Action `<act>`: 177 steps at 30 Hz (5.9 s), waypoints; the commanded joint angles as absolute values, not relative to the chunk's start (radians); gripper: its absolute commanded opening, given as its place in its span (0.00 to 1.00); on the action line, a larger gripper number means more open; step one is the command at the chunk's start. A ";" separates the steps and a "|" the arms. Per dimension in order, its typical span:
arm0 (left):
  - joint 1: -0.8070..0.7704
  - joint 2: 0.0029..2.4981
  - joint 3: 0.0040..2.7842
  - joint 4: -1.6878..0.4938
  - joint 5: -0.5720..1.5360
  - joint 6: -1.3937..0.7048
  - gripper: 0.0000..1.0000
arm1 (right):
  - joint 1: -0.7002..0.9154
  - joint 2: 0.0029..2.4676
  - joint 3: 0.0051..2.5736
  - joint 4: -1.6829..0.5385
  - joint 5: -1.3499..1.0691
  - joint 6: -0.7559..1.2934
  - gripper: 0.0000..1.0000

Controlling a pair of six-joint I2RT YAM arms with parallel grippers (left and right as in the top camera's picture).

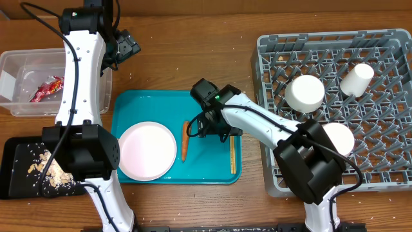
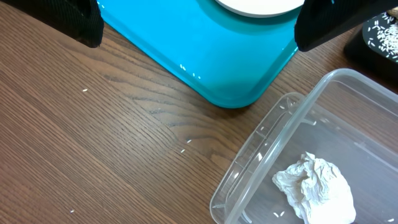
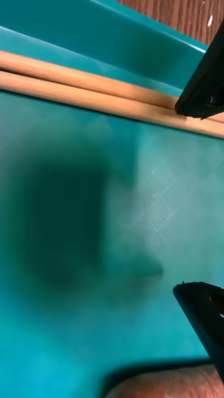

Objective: Sort waste into correct bins and load items into the dishwasher
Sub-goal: 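Move the right gripper to the chopsticks on the tray and grasp them, then carry the chopsticks right into the rack and release them, then move the right gripper back to the second chopstick and grasp it, then carry the chopstick into the rack beside the first and release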

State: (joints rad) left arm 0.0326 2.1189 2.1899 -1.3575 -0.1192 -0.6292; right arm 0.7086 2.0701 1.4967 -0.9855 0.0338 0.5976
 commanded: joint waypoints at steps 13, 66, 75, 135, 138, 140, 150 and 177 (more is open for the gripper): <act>0.026 2.080 2.186 -1.356 -0.118 -0.640 1.00 | 0.707 2.101 1.491 -0.970 0.078 0.569 0.86; 0.026 2.080 2.186 -1.356 -0.118 -0.640 1.00 | 0.234 1.846 1.864 -1.254 0.019 0.152 0.04; 0.026 2.080 2.186 -1.356 -0.118 -0.640 1.00 | 0.162 1.857 1.767 -1.178 -0.025 0.099 0.04; 0.026 2.080 2.186 -1.356 -0.118 -0.640 1.00 | 0.588 2.167 1.720 -1.156 -0.052 0.510 0.98; 0.026 2.080 2.186 -1.356 -0.118 -0.640 1.00 | 0.589 2.178 1.715 -1.145 -0.066 0.510 0.98; 0.026 2.080 2.186 -1.356 -0.118 -0.640 1.00 | 0.589 2.183 1.705 -1.132 -0.076 0.514 0.98; 0.026 2.080 2.186 -1.356 -0.118 -0.640 1.00 | 0.589 2.187 1.596 -1.049 -0.083 0.529 0.97; 0.026 2.080 2.186 -1.356 -0.118 -0.640 1.00 | 0.459 2.122 2.043 -1.486 0.169 0.497 0.04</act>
